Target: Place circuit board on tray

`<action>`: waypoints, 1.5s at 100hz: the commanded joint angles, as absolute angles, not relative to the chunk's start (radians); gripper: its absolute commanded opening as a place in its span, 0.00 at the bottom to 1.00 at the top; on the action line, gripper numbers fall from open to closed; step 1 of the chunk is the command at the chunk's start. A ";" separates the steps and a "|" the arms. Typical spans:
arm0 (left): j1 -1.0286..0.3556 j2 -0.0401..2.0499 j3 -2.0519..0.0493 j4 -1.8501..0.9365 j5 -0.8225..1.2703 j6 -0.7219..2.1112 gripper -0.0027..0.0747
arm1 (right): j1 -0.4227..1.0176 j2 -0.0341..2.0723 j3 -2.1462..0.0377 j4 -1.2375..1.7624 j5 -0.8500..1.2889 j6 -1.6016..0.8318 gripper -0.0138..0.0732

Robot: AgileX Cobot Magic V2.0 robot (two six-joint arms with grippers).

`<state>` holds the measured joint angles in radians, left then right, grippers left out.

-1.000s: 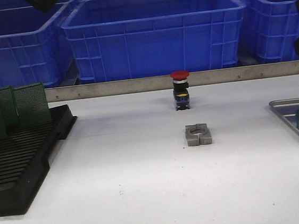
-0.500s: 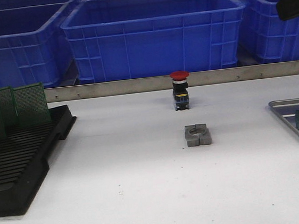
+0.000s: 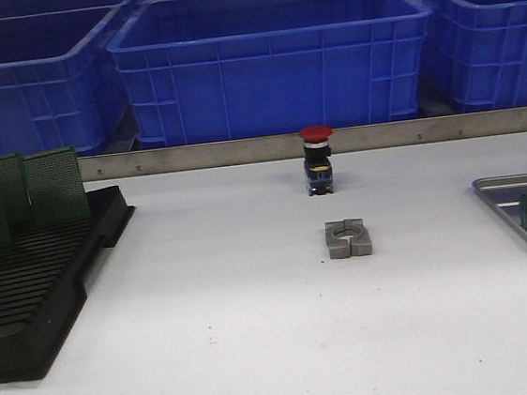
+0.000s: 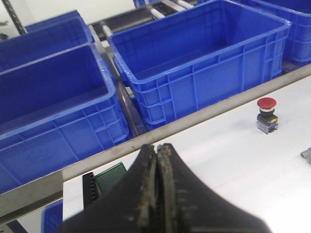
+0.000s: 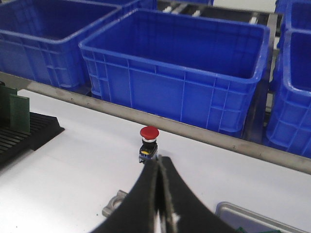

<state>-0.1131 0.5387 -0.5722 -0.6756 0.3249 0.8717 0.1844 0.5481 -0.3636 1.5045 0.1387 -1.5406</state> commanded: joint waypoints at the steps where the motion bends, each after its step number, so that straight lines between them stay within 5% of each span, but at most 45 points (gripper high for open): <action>1: -0.112 0.457 -0.537 -0.709 0.229 0.862 0.01 | 0.189 0.462 -0.350 1.520 0.134 -1.556 0.09; 39: -0.112 0.189 -0.372 -0.729 0.201 0.862 0.01 | 0.189 0.183 -0.216 1.520 0.133 -1.556 0.09; 126: -0.112 0.175 -0.370 -0.729 0.204 0.862 0.01 | 0.189 0.180 -0.213 1.520 0.139 -1.556 0.09; 150: -0.108 0.175 -0.303 -0.663 0.060 0.811 0.01 | 0.189 0.180 -0.213 1.520 0.142 -1.556 0.09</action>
